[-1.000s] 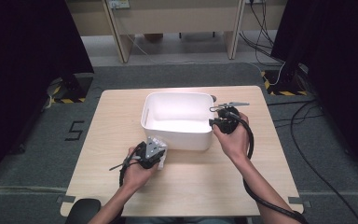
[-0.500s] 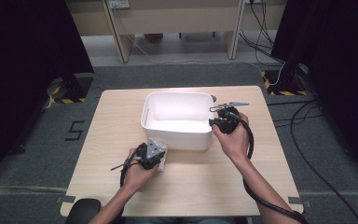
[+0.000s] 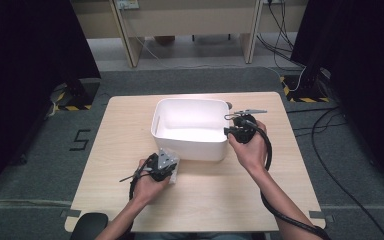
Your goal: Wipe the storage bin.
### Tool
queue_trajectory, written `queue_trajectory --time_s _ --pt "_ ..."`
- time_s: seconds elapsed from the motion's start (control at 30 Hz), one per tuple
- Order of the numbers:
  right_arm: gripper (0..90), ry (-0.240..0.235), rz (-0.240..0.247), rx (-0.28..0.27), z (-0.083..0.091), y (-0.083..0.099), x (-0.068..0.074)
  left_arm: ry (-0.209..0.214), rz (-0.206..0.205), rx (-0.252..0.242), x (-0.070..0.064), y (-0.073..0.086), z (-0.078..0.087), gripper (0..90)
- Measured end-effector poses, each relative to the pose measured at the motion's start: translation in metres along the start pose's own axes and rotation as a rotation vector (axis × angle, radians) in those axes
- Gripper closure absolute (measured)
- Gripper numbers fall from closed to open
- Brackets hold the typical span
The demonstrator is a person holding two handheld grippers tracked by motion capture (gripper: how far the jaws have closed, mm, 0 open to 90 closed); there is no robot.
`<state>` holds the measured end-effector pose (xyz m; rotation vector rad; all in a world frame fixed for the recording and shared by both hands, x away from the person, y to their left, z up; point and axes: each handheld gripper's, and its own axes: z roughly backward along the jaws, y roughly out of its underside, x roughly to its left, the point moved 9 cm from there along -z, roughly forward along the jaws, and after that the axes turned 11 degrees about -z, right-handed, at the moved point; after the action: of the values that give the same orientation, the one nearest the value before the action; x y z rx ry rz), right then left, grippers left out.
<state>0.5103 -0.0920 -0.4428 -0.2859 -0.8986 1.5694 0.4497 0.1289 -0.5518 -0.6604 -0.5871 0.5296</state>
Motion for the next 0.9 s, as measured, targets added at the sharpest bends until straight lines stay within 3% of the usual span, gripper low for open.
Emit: queue_trajectory --time_s 0.9 --pt "76.3 0.001 -0.002 0.0 -0.0001 -0.0001 0.0002 0.021 -0.001 -0.007 -0.0078 -0.009 -0.0036 77.2"
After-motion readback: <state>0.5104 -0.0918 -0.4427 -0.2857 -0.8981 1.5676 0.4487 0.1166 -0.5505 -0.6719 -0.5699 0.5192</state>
